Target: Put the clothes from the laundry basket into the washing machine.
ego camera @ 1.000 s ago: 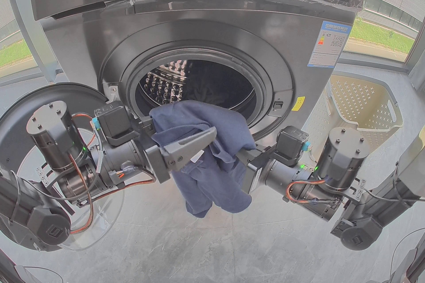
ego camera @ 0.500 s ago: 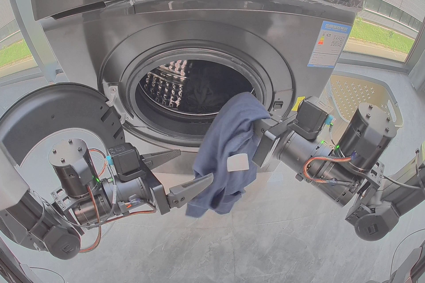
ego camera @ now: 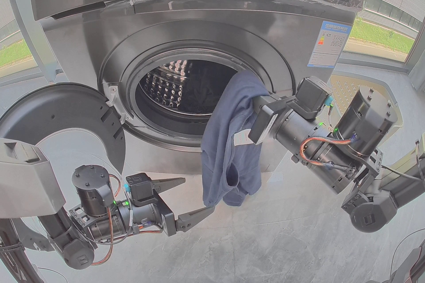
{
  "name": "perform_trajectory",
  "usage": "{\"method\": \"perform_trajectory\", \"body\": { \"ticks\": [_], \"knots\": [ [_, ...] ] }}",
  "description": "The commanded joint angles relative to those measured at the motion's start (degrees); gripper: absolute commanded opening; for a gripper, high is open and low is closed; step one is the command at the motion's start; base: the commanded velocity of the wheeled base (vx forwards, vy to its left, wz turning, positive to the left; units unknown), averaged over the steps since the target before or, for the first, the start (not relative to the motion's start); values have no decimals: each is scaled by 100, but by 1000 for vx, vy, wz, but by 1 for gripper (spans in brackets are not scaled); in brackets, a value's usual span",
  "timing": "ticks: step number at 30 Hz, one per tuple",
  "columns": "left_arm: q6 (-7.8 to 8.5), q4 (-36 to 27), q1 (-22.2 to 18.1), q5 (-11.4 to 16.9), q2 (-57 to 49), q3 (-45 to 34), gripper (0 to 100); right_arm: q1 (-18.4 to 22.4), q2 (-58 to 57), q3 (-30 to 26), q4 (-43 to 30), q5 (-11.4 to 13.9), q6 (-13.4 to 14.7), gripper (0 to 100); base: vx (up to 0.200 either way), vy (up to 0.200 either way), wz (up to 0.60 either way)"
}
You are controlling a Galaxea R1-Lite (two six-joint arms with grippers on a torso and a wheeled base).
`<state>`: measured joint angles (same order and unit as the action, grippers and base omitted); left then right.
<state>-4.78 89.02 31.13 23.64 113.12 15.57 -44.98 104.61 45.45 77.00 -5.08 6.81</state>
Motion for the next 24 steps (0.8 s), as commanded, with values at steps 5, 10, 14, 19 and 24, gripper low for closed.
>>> {"method": "perform_trajectory", "body": {
  "ticks": [5,10,14,19,24],
  "knots": [
    [276,11,33,1,580,43,100,-46,112,166,-9,-37,22,0,0,0,0],
    [302,11,86,-8,932,386,100,-72,112,157,-9,-45,30,0,0,0,0],
    [311,11,95,-70,1169,720,100,-72,104,149,-9,-45,39,0,0,0,0],
    [302,11,7,-96,1538,1247,100,-107,86,122,0,-45,39,0,0,0,0],
    [337,2,-11,-307,1819,1678,100,-116,69,96,8,-45,48,0,0,0,0]
  ]
}}
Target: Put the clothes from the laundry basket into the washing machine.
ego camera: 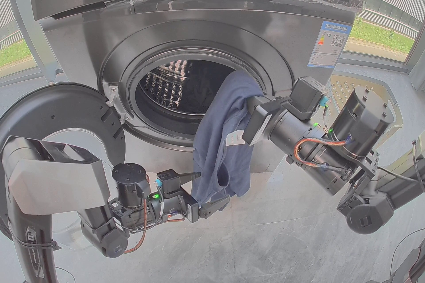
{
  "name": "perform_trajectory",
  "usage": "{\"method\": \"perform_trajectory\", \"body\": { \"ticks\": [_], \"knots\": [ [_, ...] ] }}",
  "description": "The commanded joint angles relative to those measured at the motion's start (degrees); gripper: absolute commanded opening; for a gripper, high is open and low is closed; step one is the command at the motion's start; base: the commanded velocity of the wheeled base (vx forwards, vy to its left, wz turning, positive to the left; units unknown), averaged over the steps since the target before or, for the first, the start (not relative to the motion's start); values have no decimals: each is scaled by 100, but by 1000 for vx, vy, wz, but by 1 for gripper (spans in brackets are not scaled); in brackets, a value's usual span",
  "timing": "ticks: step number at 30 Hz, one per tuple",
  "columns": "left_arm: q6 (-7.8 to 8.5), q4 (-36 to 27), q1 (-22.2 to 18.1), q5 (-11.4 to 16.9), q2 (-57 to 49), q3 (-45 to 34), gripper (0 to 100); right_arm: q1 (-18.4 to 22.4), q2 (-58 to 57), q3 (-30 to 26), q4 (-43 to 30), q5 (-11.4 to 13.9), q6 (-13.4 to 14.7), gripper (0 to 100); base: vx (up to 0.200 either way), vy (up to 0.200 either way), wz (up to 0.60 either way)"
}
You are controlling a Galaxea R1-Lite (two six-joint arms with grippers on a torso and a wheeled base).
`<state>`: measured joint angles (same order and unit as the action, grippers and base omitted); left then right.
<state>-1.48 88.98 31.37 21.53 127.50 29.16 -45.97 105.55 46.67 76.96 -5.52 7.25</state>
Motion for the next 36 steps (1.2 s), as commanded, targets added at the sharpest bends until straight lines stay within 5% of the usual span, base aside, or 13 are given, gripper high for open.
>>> {"method": "perform_trajectory", "body": {
  "ticks": [1,9,10,25,34,36],
  "knots": [
    [-2,5,-52,-149,460,459,100,-17,-34,-26,12,-1,4,0,0,0,0],
    [-19,5,-69,-457,767,1048,100,-52,-43,-52,21,-1,4,0,0,0,0],
    [-28,5,-87,-465,785,1083,0,-52,-43,-52,30,-1,4,0,0,0,0],
    [-2,14,-263,-465,3,705,0,44,-113,-395,38,16,-5,0,0,0,0],
    [-143,5,-544,-562,-1685,-227,0,211,-377,-1230,74,139,110,0,0,0,0],
    [-318,5,-623,-544,-2318,-578,0,220,-377,-1626,223,289,408,0,0,0,0]
  ]
}}
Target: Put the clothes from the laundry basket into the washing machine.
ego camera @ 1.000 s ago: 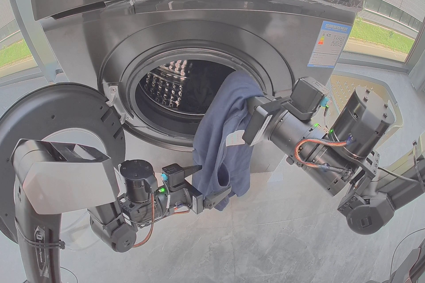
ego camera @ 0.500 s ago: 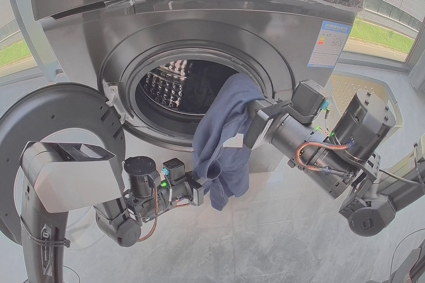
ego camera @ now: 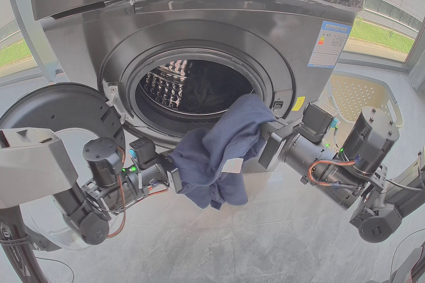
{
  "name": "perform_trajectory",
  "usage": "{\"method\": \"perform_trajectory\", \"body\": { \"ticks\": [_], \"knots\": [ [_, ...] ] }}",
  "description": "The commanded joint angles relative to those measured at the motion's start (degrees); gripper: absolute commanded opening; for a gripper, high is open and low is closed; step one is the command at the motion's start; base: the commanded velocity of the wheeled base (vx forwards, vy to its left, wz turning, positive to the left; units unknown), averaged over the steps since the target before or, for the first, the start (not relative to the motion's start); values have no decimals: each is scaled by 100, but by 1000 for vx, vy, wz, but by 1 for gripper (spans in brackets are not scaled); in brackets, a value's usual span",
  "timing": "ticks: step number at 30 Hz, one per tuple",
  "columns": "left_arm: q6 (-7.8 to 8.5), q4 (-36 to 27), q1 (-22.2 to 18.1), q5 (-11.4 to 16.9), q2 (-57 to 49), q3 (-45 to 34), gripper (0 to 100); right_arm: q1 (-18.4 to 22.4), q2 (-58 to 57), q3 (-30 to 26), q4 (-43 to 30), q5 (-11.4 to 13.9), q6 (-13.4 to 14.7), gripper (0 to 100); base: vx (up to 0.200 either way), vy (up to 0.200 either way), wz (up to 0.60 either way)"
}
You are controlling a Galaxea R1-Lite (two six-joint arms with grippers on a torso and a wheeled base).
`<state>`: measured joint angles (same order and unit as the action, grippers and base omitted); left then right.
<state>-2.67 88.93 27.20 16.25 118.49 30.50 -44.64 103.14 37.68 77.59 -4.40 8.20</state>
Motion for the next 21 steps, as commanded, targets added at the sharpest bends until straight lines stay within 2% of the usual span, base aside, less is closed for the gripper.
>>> {"method": "perform_trajectory", "body": {
  "ticks": [1,3,8,14,17,21],
  "knots": [
    [-304,10,-232,-17,-1689,-809,0,87,-137,-929,318,194,401,0,0,0,0],
    [-454,10,-250,-25,-1962,-870,0,78,-110,-1202,573,238,428,0,0,0,0],
    [-647,1,-355,-17,-2383,-809,0,96,-84,-1703,1074,273,419,0,0,0,0],
    [-673,1,-496,45,-2419,-765,0,623,162,-1518,1091,247,349,0,0,0,0],
    [-647,1,-452,54,-2313,-897,0,694,188,-1202,1091,229,384,0,0,0,0],
    [-603,10,-312,54,-2172,-1037,0,694,153,-1070,1091,220,401,0,0,0,0]
  ]
}}
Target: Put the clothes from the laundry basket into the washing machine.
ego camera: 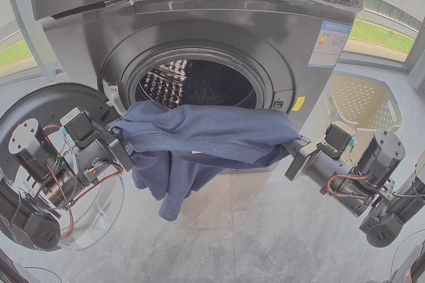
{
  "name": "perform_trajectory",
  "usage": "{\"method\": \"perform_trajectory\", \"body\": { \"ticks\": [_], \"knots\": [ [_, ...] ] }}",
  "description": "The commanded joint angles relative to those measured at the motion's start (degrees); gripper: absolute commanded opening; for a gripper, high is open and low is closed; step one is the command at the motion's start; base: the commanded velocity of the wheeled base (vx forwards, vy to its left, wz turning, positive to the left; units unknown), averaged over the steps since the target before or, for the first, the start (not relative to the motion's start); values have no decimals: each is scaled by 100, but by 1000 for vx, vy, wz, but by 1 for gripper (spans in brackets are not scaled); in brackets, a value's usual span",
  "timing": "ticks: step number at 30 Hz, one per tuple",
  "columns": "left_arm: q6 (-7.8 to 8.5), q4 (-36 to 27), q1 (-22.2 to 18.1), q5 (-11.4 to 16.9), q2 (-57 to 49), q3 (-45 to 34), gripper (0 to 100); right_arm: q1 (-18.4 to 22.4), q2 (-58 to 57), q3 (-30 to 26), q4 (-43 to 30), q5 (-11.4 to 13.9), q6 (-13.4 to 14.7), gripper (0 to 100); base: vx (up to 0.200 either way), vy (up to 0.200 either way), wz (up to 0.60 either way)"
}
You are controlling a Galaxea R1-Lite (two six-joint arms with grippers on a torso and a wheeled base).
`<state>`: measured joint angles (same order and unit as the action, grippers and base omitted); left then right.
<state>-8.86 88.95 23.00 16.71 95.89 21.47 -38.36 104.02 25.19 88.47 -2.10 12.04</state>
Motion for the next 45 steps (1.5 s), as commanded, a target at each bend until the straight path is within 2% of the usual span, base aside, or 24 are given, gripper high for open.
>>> {"method": "perform_trajectory", "body": {
  "ticks": [1,3,4,13,22,30,31,37,42,45],
  "knots": [
    [16,8,169,7,140,-187,0,66,57,180,4,-1,17,0,0,0,0],
    [16,8,187,7,202,-213,0,40,48,180,4,-1,26,0,0,0,0],
    [16,8,187,7,272,-222,100,4,39,188,4,8,26,0,0,0,0],
    [-10,8,275,-1,905,-169,100,-330,-31,312,13,-10,26,0,0,0,0],
    [43,17,345,7,1925,437,100,-356,-58,329,13,-10,26,0,0,0,0],
    [34,17,407,16,2197,727,100,-330,-119,364,4,-10,17,0,0,0,0],
    [51,17,415,16,2276,736,0,-321,-137,399,4,-19,26,0,0,0,0],
    [51,25,442,69,2294,736,0,-286,-145,417,4,-19,26,0,0,0,0],
    [69,25,372,-1,2171,718,0,-268,-137,399,4,-19,35,0,0,0,0],
    [43,17,222,-54,1696,648,0,-251,-110,355,4,-19,35,0,0,0,0]
  ]
}}
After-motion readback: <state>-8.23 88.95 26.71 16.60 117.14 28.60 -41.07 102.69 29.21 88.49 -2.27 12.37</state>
